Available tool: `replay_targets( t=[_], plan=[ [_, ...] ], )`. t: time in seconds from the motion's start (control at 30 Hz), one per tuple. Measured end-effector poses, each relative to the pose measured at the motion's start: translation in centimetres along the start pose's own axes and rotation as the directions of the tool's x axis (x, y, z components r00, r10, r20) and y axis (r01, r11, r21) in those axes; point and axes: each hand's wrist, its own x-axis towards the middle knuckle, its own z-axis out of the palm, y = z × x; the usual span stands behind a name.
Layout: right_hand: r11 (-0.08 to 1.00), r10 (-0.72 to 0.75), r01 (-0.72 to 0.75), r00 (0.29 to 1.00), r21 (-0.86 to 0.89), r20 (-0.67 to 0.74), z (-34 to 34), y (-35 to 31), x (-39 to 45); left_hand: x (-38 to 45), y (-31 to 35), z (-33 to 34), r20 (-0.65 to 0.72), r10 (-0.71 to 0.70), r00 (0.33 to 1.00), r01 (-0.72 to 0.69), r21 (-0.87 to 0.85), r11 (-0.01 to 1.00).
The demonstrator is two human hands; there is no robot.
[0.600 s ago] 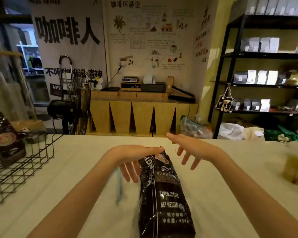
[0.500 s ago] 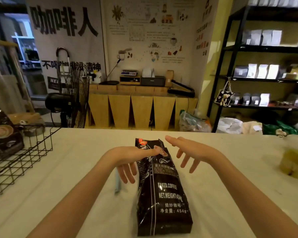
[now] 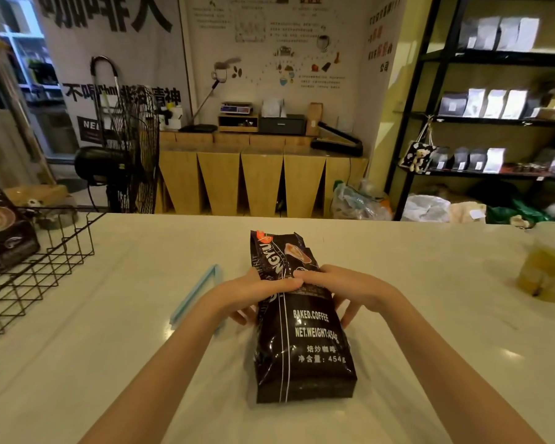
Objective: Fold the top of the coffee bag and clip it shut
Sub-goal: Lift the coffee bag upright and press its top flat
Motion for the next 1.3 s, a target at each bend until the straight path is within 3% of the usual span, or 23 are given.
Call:
replay_targets(
  t=[0.2, 0.33, 0.5, 0.63, 0.73, 0.87, 1.03, 1.1, 1.13, 1.2, 1.27, 1.3],
  plan=[
    [0.997, -0.048, 0.051, 0.997, 0.054, -0.064, 0.3, 0.4, 0.1, -0.5, 0.1, -0.1, -0.043, 0.049, 0.998, -0.052, -0.078, 0.996],
    [0.976, -0.177, 0.191, 0.976, 0.108, -0.125, -0.2, -0.2, -0.7, -0.3, 0.1, -0.4, -0.145, 0.187, 0.972, -0.216, -0.217, 0.952],
    [0.916, -0.354, 0.396, 0.876, 0.069, -0.328, -0.4, -1.6, -2.5, -0.5, 0.6, -1.1, -0.338, 0.418, 0.843, -0.497, -0.192, 0.846],
    [0.856, -0.448, 0.516, 0.751, 0.009, -0.486, -0.1, -2.4, -3.1, -0.8, 0.7, -1.7, -0.467, 0.505, 0.726, -0.615, -0.114, 0.780],
    [0.836, -0.478, 0.548, 0.708, -0.023, -0.520, 0.1, -2.5, -2.8, -0.6, 0.6, -1.9, -0.500, 0.546, 0.673, -0.666, -0.087, 0.741],
    [0.837, -0.482, 0.547, 0.716, -0.024, -0.504, 0.3, -2.3, -2.4, -0.1, 0.3, -1.8, -0.479, 0.573, 0.665, -0.684, -0.082, 0.725],
    [0.866, -0.446, 0.499, 0.776, 0.003, -0.447, 0.1, -2.6, -2.7, 0.3, -0.1, -1.3, -0.460, 0.547, 0.699, -0.658, -0.113, 0.745],
    [0.877, -0.414, 0.481, 0.760, 0.005, -0.500, 0.3, -3.1, -3.0, 0.5, -0.3, -1.2, -0.453, 0.537, 0.711, -0.649, -0.129, 0.750],
    [0.879, -0.415, 0.473, 0.696, -0.061, -0.585, 0.4, -3.5, -3.2, 0.6, -0.4, -1.2, -0.451, 0.534, 0.715, -0.645, -0.131, 0.753],
    [0.820, -0.556, 0.434, 0.443, -0.374, -0.704, 0.6, -4.9, -4.0, 0.6, -0.4, -1.2, -0.452, 0.533, 0.716, -0.644, -0.132, 0.753],
    [0.626, -0.779, 0.321, 0.208, -0.711, -0.592, 0.8, -7.4, -5.0, 0.6, -0.3, -1.0, -0.450, 0.533, 0.717, -0.646, -0.139, 0.751],
    [0.505, -0.863, 0.262, 0.155, -0.822, -0.481, 0.7, -8.9, -5.2, 0.6, -0.2, -1.0, -0.448, 0.536, 0.716, -0.647, -0.137, 0.750]
  ],
)
